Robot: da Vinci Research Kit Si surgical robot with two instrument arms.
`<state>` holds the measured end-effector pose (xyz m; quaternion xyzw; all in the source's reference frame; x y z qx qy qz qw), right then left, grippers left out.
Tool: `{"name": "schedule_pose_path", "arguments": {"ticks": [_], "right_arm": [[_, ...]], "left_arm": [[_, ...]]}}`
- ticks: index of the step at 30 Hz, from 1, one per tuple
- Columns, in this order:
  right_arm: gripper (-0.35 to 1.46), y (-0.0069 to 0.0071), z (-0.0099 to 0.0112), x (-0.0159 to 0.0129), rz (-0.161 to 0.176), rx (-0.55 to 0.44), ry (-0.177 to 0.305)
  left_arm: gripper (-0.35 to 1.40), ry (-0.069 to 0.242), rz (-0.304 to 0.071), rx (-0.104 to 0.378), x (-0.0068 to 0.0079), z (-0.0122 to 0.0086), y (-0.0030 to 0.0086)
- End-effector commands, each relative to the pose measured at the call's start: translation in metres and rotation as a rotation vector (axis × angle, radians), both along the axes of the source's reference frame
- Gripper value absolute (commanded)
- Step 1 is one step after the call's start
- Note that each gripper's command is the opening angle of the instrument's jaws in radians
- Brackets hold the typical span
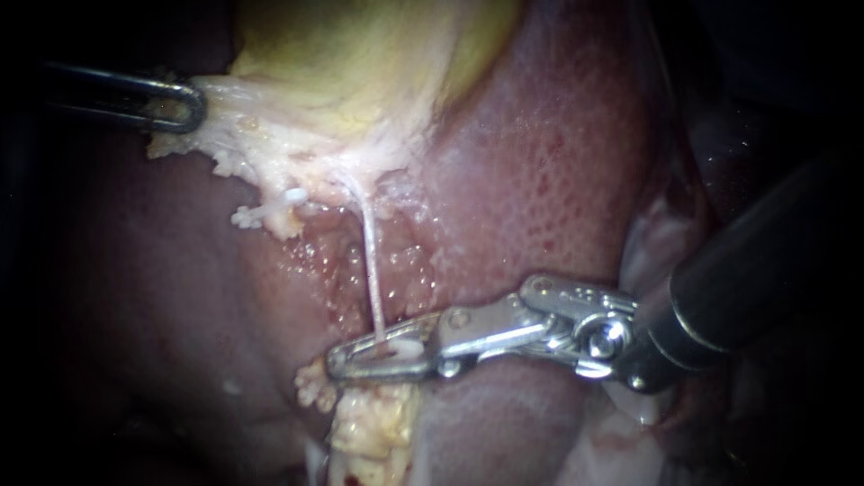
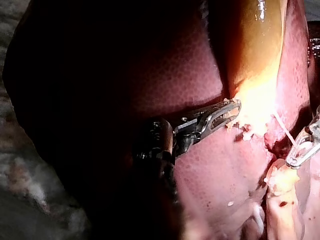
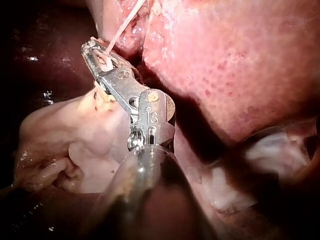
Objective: Clipping first clip right tube
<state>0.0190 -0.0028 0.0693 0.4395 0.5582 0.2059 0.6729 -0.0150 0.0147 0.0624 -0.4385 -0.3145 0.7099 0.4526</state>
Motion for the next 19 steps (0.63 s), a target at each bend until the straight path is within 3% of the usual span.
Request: {"name": "schedule_pose_path", "arguments": {"ticks": [1,19], "right_arm": [[-0.35,0.0001,0.0001,-0.0001,0.0,0.006,-0.002],[-0.35,0.0001,0.0001,-0.0002,-0.003,0.005,-0.004]], "left_arm": [[-0.35,0.0,0.0,0.0,0.0,0.0,0.0],[-0.35,0.0,0.0,0.0,-0.0001,0.0001,0.0001]]}}
